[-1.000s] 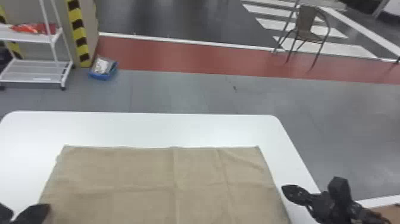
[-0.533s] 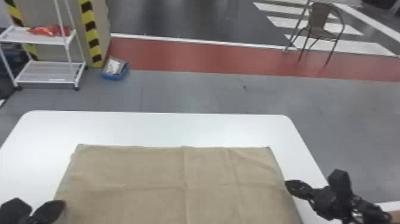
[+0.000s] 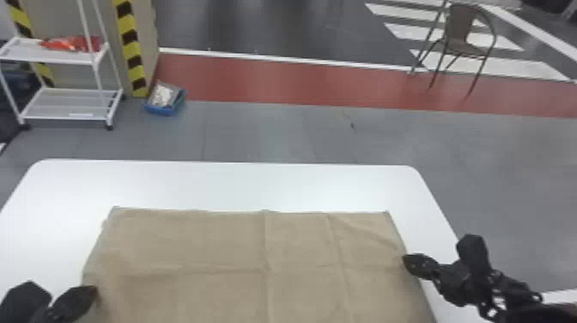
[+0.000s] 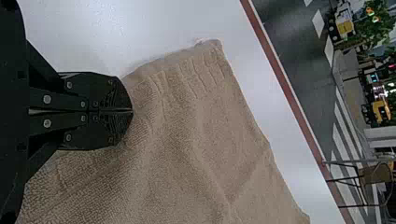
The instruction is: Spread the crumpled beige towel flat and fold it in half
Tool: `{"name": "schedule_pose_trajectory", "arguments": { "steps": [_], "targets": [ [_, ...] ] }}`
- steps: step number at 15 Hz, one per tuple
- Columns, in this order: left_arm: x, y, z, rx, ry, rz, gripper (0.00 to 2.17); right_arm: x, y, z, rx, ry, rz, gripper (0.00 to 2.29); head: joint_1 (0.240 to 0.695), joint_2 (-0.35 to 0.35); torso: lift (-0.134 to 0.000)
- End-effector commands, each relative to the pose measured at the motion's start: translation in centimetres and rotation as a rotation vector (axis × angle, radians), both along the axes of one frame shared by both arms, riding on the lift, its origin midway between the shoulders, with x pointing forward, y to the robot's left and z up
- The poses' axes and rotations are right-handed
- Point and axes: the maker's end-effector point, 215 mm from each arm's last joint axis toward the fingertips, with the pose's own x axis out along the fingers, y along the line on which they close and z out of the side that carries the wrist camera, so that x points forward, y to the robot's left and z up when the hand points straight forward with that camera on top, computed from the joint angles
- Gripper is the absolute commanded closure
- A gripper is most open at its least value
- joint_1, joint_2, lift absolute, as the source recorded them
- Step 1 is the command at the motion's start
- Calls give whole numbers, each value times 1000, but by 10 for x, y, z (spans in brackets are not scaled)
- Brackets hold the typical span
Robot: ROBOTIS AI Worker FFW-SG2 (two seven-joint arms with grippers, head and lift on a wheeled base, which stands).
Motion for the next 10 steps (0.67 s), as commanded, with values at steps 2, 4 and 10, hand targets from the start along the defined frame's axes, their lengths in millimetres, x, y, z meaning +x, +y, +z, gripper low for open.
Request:
{"name": "schedule_pose_trajectory", "arguments": {
  "steps": [2, 4, 10],
  "targets": [
    [4, -3, 1, 7, -3, -4, 1663, 20, 3, -2, 10, 31, -22, 1477, 695, -197, 0],
    [8, -4, 8, 8, -16, -4, 1663, 32, 4, 1, 7, 39, -25, 1480, 695, -194, 0],
    [11, -20, 64, -9, -125, -14, 1663, 35, 7, -5, 2, 64, -23, 1480, 695, -182, 0]
  ]
}}
